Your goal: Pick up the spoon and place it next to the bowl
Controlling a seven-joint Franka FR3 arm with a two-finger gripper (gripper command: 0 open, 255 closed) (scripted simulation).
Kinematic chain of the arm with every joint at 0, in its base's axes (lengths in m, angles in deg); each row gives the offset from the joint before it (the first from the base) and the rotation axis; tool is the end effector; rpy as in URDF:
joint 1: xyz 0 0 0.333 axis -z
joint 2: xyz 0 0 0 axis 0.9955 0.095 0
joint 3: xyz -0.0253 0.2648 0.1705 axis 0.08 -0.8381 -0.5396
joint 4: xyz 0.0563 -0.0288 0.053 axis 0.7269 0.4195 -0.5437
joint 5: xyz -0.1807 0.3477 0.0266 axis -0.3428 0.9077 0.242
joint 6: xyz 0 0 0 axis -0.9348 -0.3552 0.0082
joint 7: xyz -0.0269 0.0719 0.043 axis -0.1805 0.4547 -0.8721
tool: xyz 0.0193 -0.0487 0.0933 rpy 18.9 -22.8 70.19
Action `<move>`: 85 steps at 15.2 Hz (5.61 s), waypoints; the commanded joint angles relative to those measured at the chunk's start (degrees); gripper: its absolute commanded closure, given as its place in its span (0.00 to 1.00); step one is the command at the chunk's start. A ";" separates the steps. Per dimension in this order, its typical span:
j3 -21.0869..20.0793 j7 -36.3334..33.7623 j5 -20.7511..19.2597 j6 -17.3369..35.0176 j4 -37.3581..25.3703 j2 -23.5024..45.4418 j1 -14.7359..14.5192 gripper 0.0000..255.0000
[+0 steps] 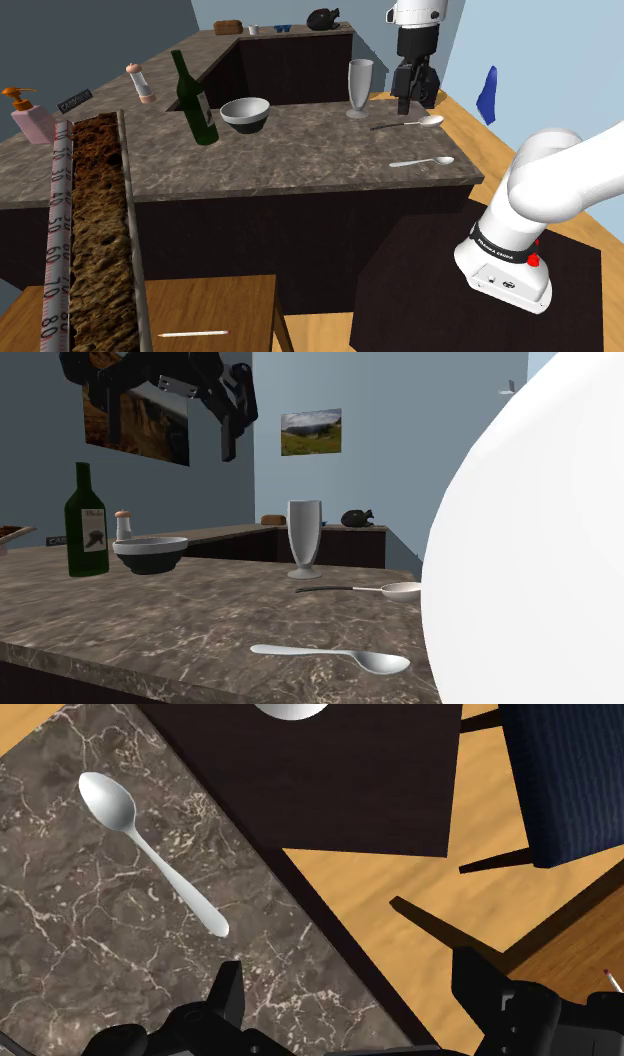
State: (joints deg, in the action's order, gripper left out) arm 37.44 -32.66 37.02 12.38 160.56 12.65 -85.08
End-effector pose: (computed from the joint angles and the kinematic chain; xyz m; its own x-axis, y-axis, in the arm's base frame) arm 0.3003 0.0279 0.5653 0.9891 0.1129 -0.0946 0.1103 -0.9934 -0.0322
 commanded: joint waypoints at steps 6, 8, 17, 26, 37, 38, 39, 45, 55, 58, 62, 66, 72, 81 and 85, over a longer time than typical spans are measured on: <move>7.14 10.85 -3.25 7.66 12.07 -8.28 0.13 0.00; 10.46 15.35 -4.95 10.81 16.25 -10.78 0.59 0.00; 29.63 37.76 -14.55 27.69 29.15 -11.96 4.37 0.00; 38.04 44.90 -17.77 40.38 33.54 -4.61 3.59 0.00; 38.54 44.97 -17.93 42.26 34.23 -3.42 3.25 1.00; 38.54 44.97 -17.93 42.26 34.23 -3.42 3.25 1.00; 38.54 44.97 -17.93 42.26 34.23 -3.42 3.25 1.00; 38.54 44.97 -17.93 42.26 34.23 -3.42 3.25 1.00; 34.44 42.92 -15.62 31.80 29.30 -9.32 3.16 1.00; 33.36 42.40 -14.88 29.03 27.57 -10.46 2.93 1.00; 32.03 41.75 -13.90 25.56 25.10 -11.59 2.54 1.00; 30.81 41.14 -12.95 22.31 22.46 -12.33 2.09 1.00; 29.19 40.29 -11.62 17.75 18.24 -12.83 1.34 1.00; 26.33 36.64 -7.59 19.96 11.97 -5.06 -3.91 1.00; 25.12 34.38 -4.62 24.58 7.93 3.16 -8.15 1.00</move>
State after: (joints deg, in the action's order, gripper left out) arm 62.90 2.37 31.56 35.29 169.26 13.54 -92.07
